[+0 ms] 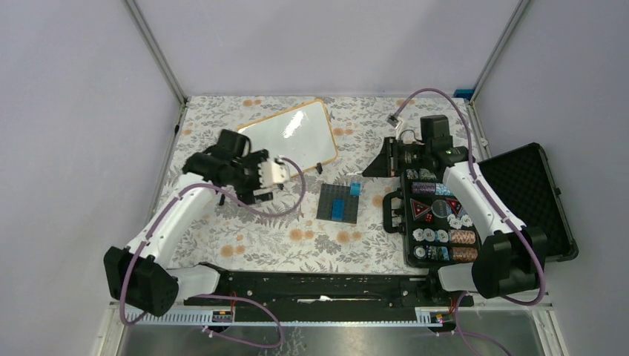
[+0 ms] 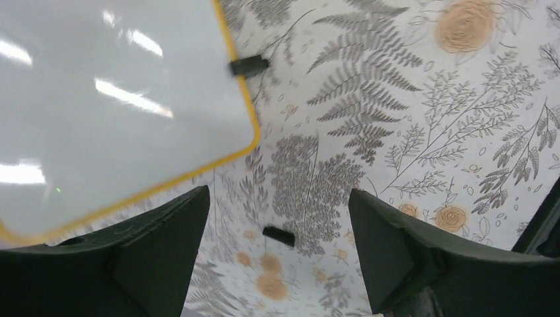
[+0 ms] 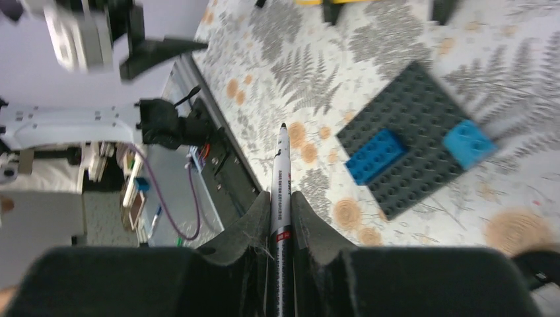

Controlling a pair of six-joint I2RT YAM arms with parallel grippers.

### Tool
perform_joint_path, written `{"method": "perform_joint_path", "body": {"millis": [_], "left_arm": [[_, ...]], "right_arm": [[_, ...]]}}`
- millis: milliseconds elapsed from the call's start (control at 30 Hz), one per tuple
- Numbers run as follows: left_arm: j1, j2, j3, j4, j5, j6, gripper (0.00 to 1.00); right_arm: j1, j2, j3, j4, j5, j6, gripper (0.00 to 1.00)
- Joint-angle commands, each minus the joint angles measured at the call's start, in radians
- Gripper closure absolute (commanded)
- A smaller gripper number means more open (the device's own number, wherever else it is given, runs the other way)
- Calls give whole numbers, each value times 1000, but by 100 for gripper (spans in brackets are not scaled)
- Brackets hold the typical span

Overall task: Write a sentence on the whiteboard
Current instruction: Pick up the whiteboard stand from the center of the board.

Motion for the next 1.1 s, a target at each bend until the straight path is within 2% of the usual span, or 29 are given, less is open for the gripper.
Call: {"method": "perform_joint_path", "body": {"millis": [0,133,300,400,733,933,1067], "left_arm": [[-220,84,-23,-6,-227,214,20],[-341,200,-13,42,-337,347,30],[-367,325,-7,154,-402,474,44],[-370,407,26,169,-410,496,50],[-382,511,23,265,-420,564,51],[-380,559,-6,311,-484,625,51],[-380,588,11,314,-488,616,55]], "right_arm": [[-100,17,49,-9,34,-13,100],[-154,17,49,-4,19,-11,100],[-181,-8,11,54,-7,26,100],[-187,-11,2,56,-19,27,100],[-199,-2,-14,105,-56,62,100],[-201,-9,-19,115,-69,75,100],[-202,-12,-24,116,-72,77,100]]}}
